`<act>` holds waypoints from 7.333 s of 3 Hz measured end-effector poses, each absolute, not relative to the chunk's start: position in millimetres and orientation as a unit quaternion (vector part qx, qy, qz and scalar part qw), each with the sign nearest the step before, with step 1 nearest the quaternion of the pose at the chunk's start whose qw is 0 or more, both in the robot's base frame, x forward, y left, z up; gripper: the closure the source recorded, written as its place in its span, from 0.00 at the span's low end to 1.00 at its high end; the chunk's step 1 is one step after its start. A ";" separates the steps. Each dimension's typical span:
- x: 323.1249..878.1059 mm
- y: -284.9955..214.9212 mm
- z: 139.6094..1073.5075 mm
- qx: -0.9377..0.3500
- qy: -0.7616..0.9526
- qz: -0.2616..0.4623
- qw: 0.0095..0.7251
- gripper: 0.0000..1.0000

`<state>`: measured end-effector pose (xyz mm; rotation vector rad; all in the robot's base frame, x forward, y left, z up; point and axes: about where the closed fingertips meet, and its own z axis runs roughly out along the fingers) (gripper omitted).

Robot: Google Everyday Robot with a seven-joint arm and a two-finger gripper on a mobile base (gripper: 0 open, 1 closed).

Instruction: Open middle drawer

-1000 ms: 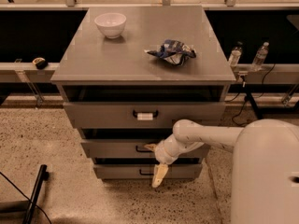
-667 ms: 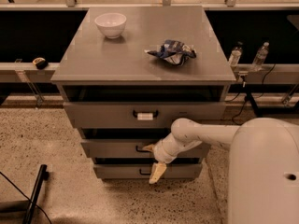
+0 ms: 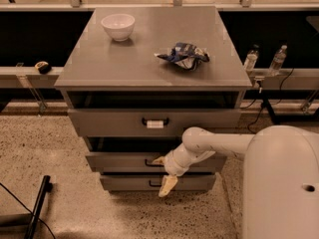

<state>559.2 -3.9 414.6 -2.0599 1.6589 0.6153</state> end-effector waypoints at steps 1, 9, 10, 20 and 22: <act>547.0 -5.6 417.4 -0.743 0.597 0.222 0.203 0.20; 444.3 -4.6 423.4 -0.734 0.606 0.258 0.166 0.21; 431.7 -4.2 424.2 -0.732 0.607 0.263 0.162 0.22; 374.0 -78.3 487.3 -0.665 0.655 0.257 0.251 0.00; 381.8 -137.6 499.0 -0.625 0.670 0.221 0.335 0.00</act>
Offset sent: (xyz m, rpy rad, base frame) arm -0.0447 -0.0056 0.0071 -0.0252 0.0397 0.0011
